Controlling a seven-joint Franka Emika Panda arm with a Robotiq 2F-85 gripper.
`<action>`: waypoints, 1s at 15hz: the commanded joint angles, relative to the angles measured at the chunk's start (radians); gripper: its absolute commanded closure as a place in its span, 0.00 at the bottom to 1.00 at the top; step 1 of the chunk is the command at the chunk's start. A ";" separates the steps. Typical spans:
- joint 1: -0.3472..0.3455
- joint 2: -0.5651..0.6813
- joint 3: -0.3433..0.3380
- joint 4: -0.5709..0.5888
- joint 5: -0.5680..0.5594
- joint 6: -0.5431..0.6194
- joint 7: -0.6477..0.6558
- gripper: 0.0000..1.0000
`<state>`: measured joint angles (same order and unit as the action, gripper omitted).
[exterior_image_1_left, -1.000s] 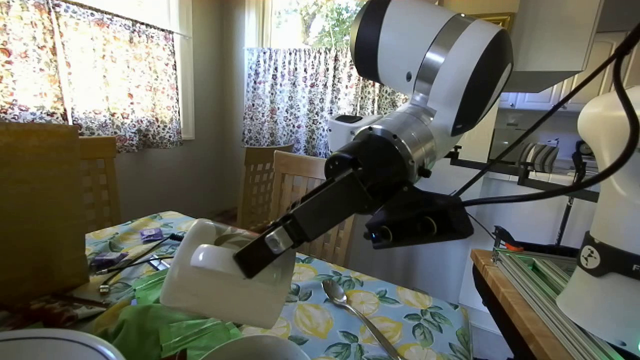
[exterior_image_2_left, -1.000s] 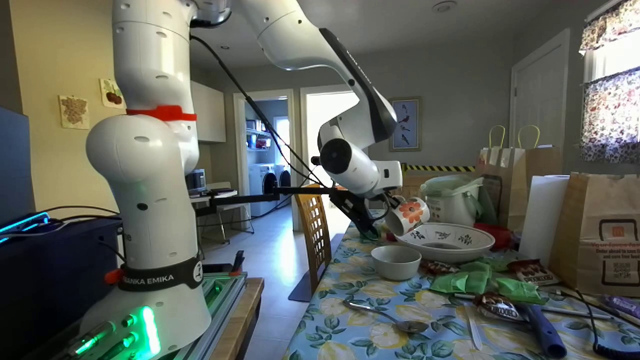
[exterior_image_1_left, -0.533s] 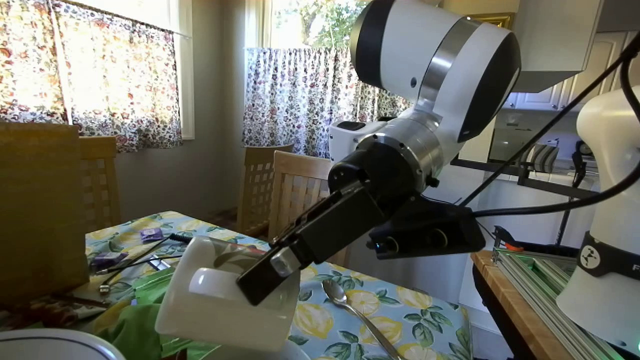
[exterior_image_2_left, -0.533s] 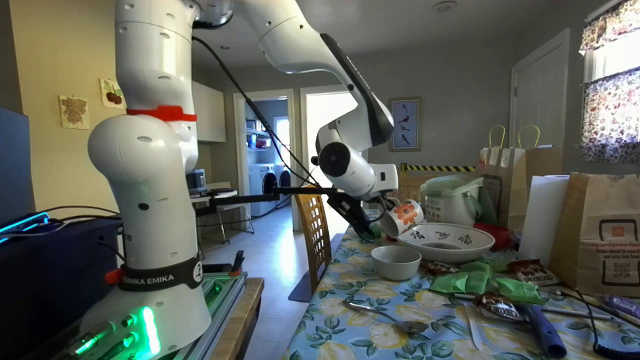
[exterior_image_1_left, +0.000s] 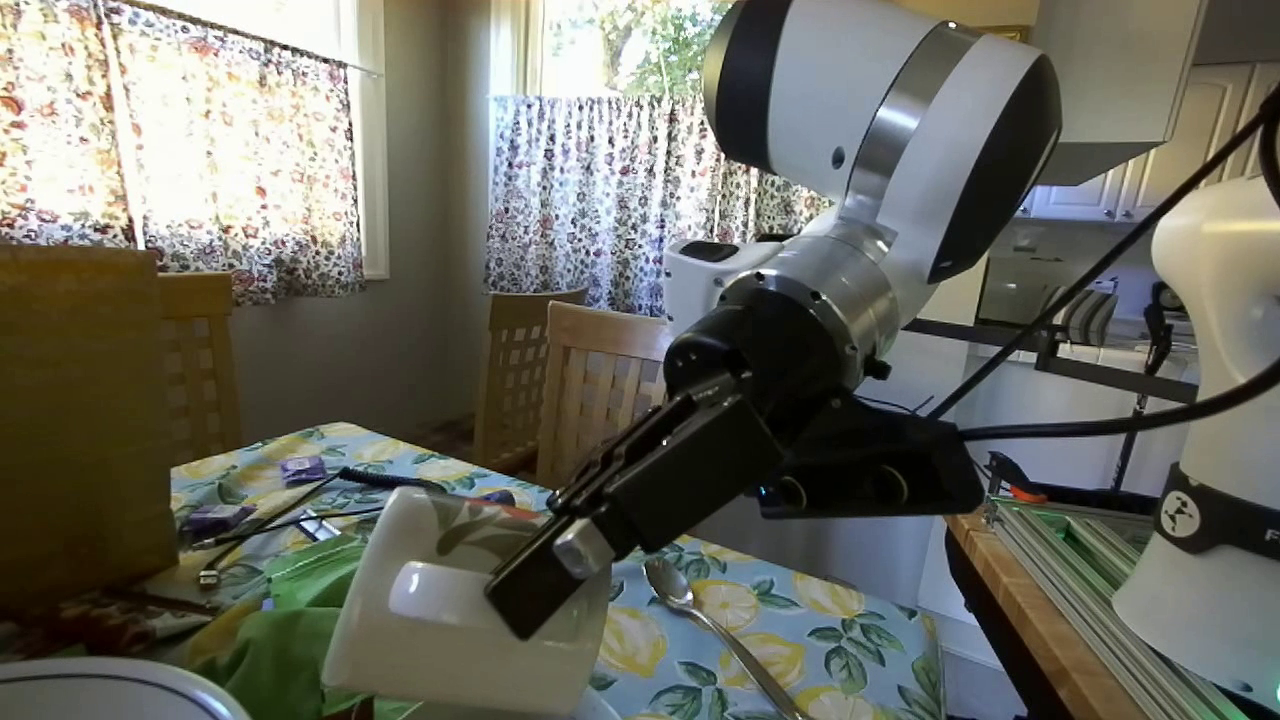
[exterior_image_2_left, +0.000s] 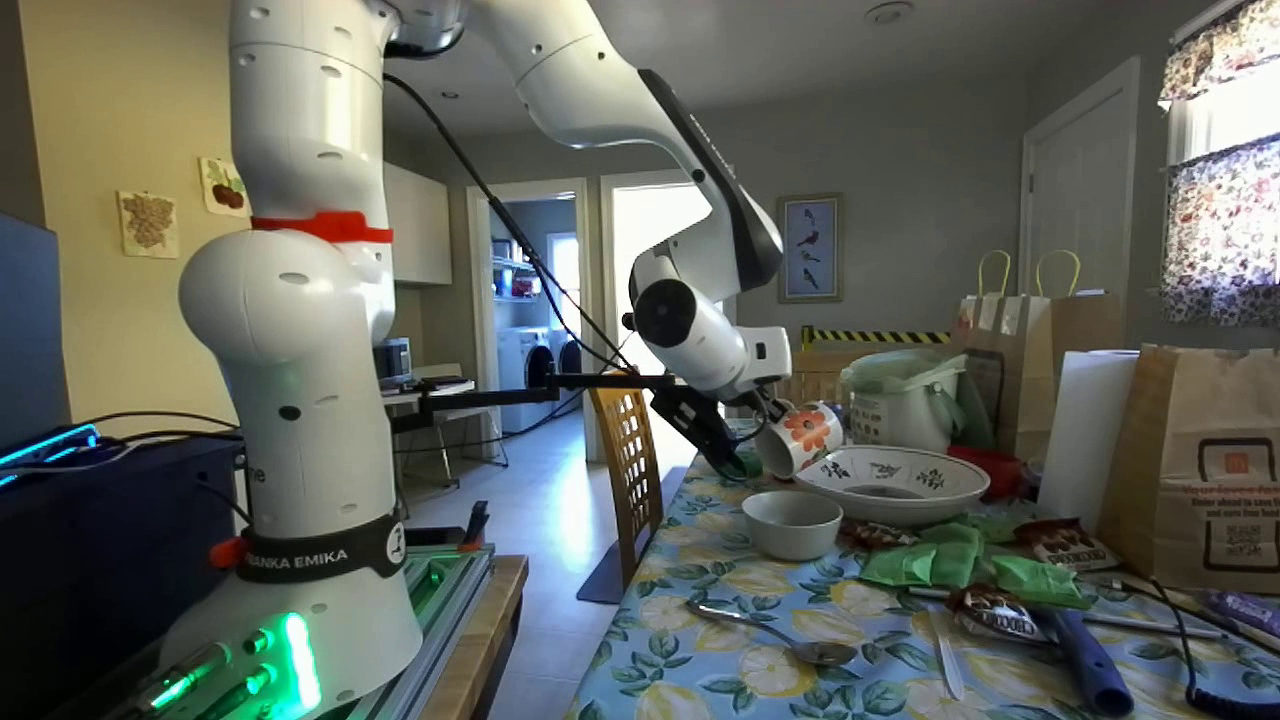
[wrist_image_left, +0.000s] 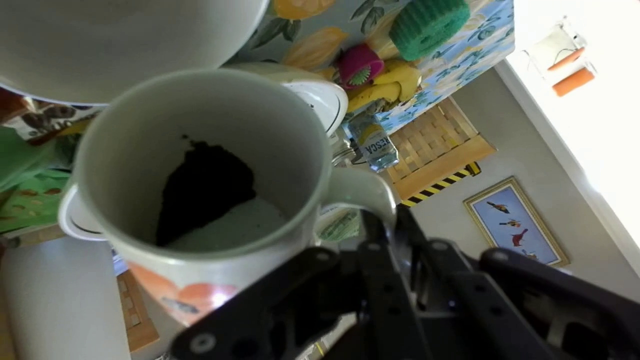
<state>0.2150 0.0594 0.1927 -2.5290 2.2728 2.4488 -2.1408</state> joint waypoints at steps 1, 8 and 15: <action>-0.001 -0.009 -0.007 -0.004 0.012 -0.052 -0.028 0.97; -0.010 -0.027 -0.018 -0.018 0.058 -0.131 -0.047 0.97; -0.016 -0.073 -0.026 -0.036 0.111 -0.145 -0.088 0.97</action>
<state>0.2051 0.0442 0.1711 -2.5307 2.3336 2.3295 -2.1571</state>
